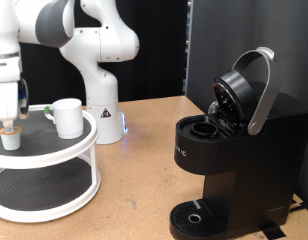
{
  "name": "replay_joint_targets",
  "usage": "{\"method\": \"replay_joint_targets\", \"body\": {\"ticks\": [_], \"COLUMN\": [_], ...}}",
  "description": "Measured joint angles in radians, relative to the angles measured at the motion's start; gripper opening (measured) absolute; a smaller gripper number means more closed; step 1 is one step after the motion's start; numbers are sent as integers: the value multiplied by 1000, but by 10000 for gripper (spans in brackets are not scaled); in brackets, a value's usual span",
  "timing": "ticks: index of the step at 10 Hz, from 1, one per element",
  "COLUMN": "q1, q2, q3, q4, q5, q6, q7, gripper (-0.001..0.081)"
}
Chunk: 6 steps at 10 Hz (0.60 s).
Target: Make a cup of coffee with the keurig machine
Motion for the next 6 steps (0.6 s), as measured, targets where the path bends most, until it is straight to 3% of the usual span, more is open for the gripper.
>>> {"method": "replay_joint_targets", "body": {"ticks": [6], "q1": [0], "q2": [50], "q3": [-2], "q4": [-27], "q5": [0], "q6": [72], "q7": [-12], "gripper": [805]}}
